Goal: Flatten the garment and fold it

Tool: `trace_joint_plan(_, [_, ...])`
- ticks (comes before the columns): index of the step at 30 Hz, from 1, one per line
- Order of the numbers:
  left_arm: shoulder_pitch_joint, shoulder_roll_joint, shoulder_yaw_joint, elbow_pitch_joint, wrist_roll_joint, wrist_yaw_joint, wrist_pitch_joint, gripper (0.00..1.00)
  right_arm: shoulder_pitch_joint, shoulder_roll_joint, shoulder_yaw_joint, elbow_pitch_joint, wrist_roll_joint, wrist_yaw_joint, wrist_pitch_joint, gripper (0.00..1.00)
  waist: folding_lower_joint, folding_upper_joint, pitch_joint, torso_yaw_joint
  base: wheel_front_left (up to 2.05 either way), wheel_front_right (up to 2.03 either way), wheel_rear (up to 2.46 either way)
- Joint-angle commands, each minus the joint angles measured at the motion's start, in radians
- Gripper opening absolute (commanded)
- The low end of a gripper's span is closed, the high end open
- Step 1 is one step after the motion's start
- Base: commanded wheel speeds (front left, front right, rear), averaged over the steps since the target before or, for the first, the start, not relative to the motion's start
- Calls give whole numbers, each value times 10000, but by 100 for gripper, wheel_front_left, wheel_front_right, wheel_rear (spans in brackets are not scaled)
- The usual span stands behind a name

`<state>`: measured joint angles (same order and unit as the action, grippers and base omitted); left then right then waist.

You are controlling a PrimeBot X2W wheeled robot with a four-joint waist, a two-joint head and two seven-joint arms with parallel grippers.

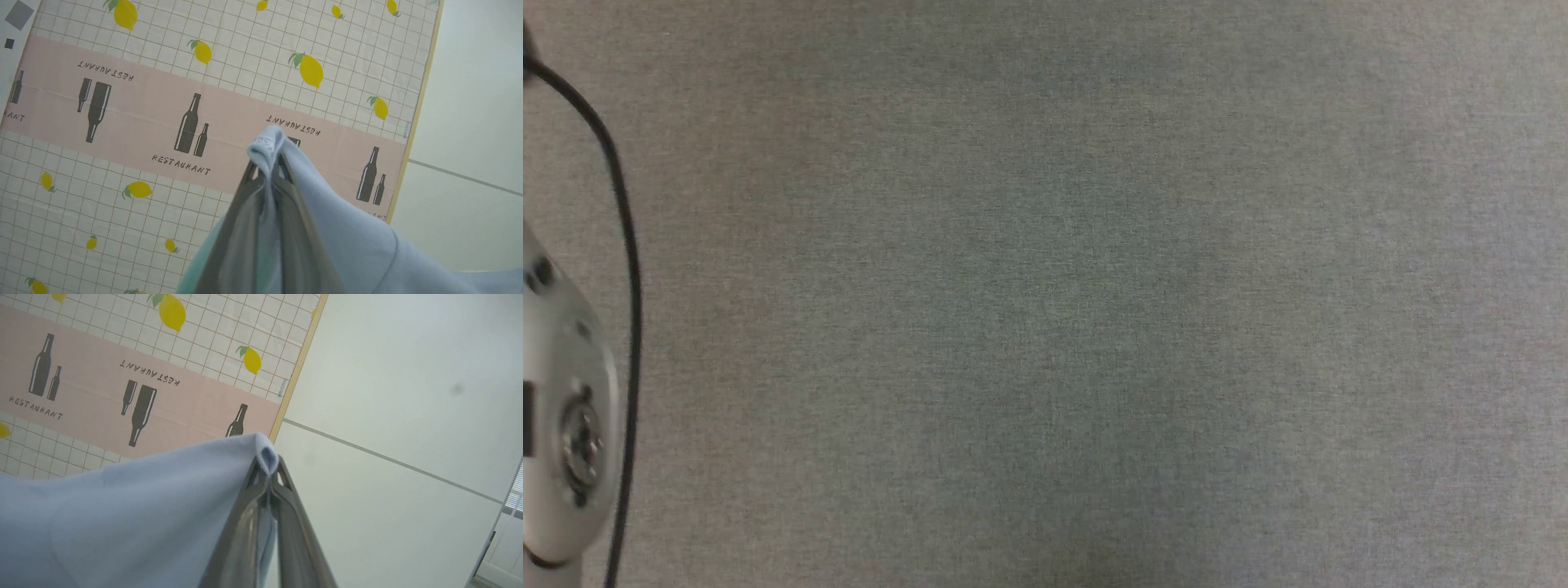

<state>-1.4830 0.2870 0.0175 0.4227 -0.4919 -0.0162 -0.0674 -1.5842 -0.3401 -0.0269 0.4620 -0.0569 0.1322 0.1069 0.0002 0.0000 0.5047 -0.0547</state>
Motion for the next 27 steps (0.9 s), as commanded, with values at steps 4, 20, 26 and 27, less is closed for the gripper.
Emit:
trace_joint_plan(4, [1576, 245, -254, 664, -24, -453, 47, 0, 1175, -58, 729, 590, 577, -15, -321, 0, -2, 0, -217, 141, 0, 0, 0])
trace_joint_plan(20, [10072, 42, -1094, -407, -1674, -913, 1661, 0, 9629, -216, 424, -615, 3898, -15, 937, 0, -2, 0, -2756, 561, 0, 0, 0])
trace_joint_plan(26, [13436, -110, -1088, -2094, -2007, -83, 2487, 0, 13134, 795, -1479, -2150, 3838, -15, 2781, 0, -2, 0, -3594, 575, 0, 0, 0])
trace_joint_plan(27, [13936, -167, -1079, -2341, -2107, 58, 2641, 0, 13667, 1027, -1750, -2468, 3787, -15, 3108, 0, -2, 0, -3707, 589, 0, 0, 0])
